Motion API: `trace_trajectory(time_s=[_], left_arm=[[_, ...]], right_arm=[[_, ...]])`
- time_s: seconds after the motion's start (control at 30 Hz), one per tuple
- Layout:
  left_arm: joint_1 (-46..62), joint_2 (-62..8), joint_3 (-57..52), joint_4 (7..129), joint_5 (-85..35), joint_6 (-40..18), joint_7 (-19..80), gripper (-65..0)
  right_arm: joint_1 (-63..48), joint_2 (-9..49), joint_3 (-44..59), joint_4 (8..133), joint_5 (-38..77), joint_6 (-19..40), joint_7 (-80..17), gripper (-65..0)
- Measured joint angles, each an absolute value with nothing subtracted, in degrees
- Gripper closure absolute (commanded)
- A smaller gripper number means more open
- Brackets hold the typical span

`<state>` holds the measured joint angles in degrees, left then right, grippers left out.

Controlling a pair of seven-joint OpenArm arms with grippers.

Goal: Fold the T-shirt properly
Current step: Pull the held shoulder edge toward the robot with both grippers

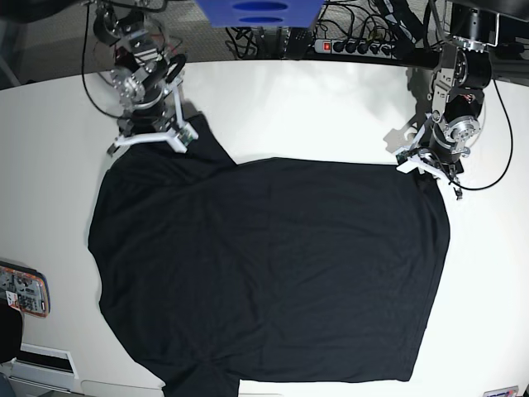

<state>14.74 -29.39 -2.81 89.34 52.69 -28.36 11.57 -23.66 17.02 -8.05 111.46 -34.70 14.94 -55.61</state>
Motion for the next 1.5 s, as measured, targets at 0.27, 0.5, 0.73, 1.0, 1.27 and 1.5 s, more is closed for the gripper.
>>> trace_trajectory(time_s=[0.27, 0.5, 0.73, 1.0, 1.27, 1.5], left_arm=[[11.1, -29.3, -3.9, 89.0, 52.6, -28.8, 11.9, 0.0], [4.8, -27.6, -3.8, 84.9, 52.4, -28.9, 11.6, 0.0], [-0.1, -25.4, -3.9, 81.3, 52.6, -28.7, 11.6, 0.0], [-2.5, -25.7, -4.0, 81.3, 52.7, -28.6, 12.0, 0.0], [-4.9, -25.8, -6.8, 81.3, 52.6, -28.4, 11.7, 0.0], [-7.2, -25.8, -7.0, 80.2, 52.7, -28.2, 11.6, 0.0]], right_arm=[[-17.5, 17.0, -7.0, 111.7, -34.5, 15.3, -55.6, 0.0], [-8.7, 17.0, -7.0, 111.3, -34.2, 22.5, -55.9, 0.0], [-2.1, 16.8, -7.0, 109.0, -34.3, 22.5, -55.9, 0.0], [-0.5, 16.8, -7.0, 102.4, -34.3, 22.5, -55.6, 0.0], [-0.3, 16.8, -7.0, 98.1, -34.3, 22.6, -55.7, 0.0], [6.7, 16.8, -7.1, 98.1, -34.3, 22.3, -55.4, 0.0]])
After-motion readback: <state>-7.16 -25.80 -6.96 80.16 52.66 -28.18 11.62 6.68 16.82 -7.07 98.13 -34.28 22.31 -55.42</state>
